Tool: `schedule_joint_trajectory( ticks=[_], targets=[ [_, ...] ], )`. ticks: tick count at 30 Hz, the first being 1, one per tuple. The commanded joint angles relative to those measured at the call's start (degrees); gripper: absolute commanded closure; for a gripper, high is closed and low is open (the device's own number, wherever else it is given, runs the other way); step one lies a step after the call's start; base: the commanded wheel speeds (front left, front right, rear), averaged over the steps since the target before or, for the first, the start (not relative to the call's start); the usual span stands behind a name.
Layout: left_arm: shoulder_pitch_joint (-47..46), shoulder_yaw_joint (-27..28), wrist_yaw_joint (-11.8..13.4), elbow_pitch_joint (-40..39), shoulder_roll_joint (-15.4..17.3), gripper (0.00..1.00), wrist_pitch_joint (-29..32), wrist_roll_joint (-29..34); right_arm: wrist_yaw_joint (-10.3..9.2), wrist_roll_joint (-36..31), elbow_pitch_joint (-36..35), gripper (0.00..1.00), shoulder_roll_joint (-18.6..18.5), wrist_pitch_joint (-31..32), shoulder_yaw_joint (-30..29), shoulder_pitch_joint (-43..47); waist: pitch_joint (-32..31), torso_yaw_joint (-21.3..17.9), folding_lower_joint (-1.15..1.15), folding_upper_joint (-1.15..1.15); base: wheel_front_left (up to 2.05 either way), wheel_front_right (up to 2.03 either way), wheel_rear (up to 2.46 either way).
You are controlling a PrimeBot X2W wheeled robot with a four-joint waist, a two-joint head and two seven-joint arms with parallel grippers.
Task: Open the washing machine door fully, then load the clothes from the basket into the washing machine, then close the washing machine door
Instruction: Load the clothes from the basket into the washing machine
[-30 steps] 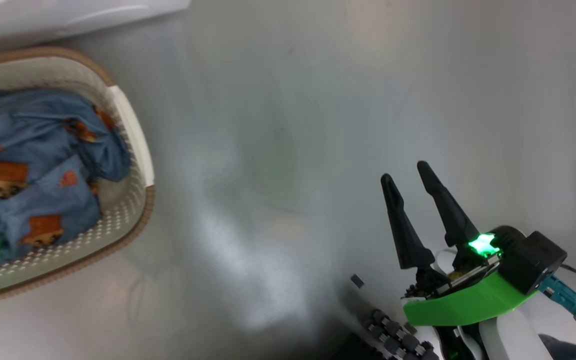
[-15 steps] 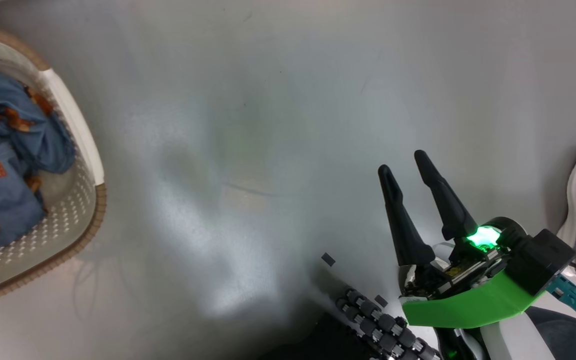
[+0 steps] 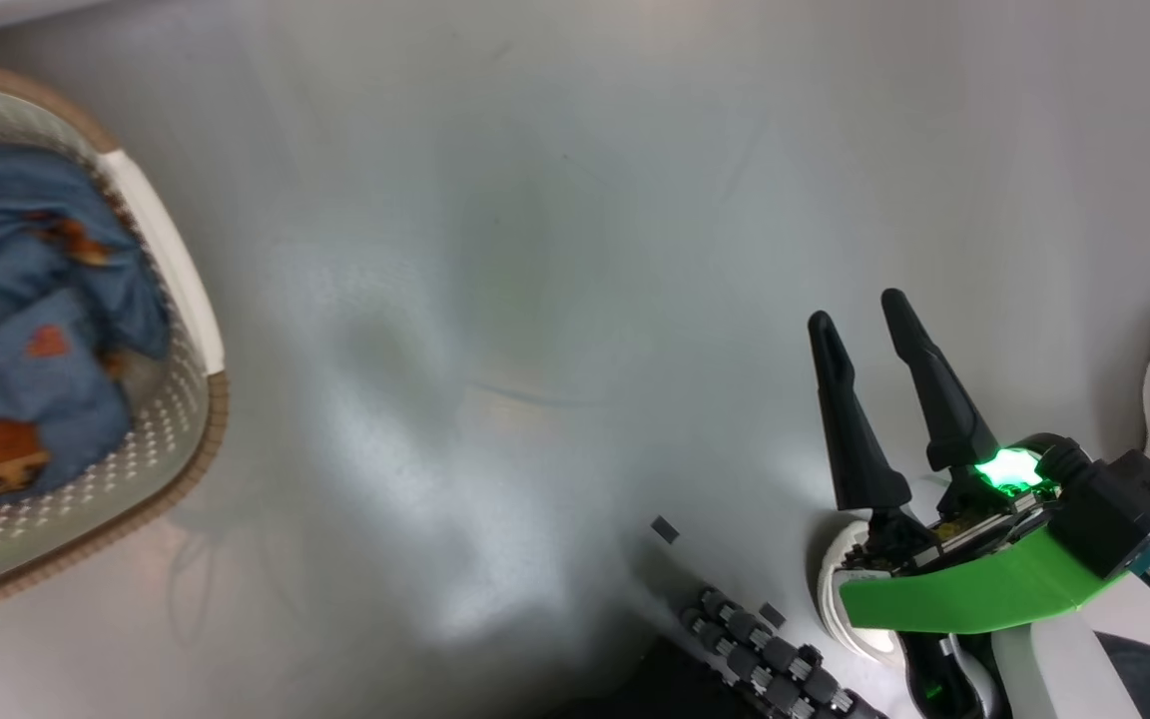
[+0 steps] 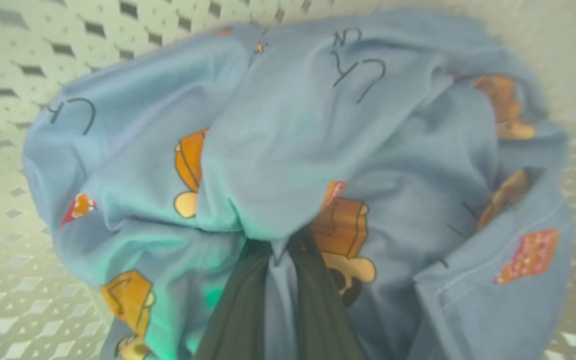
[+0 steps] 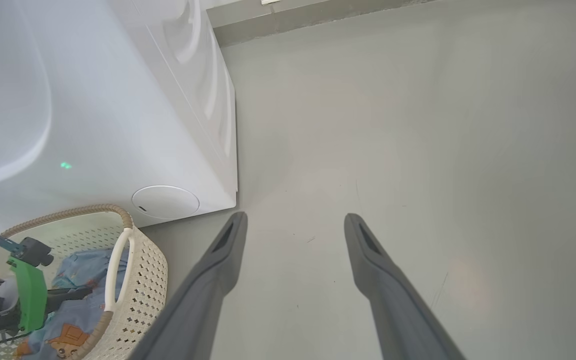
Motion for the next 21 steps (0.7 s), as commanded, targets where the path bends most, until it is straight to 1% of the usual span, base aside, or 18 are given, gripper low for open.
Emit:
schedule_joint_trajectory(
  ticks=[1,9,10,15,21],
  targets=[
    [1.10,1.49,0.26,-0.24,0.78,1.00,-2.02,-1.11,0.16,-0.36,-0.36,0.00,-0.72,-0.42,0.26,2.11,-2.55,2.23,0.00,0.00,0.00,0.00,0.00],
    [6.67,3.48,0.69,-0.94,-5.12,1.00,-11.58,-5.35,0.16,-2.06,2.65,0.00,-0.72,-0.42,-2.84,2.37,-12.25,8.29,0.00,0.00,0.00,0.00,0.00],
    [8.70,3.85,0.72,-1.53,-6.48,1.00,-13.25,-6.29,0.16,-2.63,3.37,0.00,-0.72,-0.42,-3.71,2.90,-15.04,9.79,0.00,0.00,0.00,0.00,0.00],
    [14.40,5.17,2.11,-5.31,-9.40,1.00,-15.87,-8.08,0.16,-3.93,4.95,0.00,-0.72,-0.42,-5.58,4.80,-22.09,12.90,0.00,0.00,0.00,0.00,0.00],
    [23.18,8.02,4.30,-13.89,-12.64,1.00,-16.54,-9.74,0.16,-5.40,6.27,0.00,-0.72,-0.42,-7.14,8.09,-30.19,15.76,0.00,0.00,0.00,0.00,0.00]
  ],
)
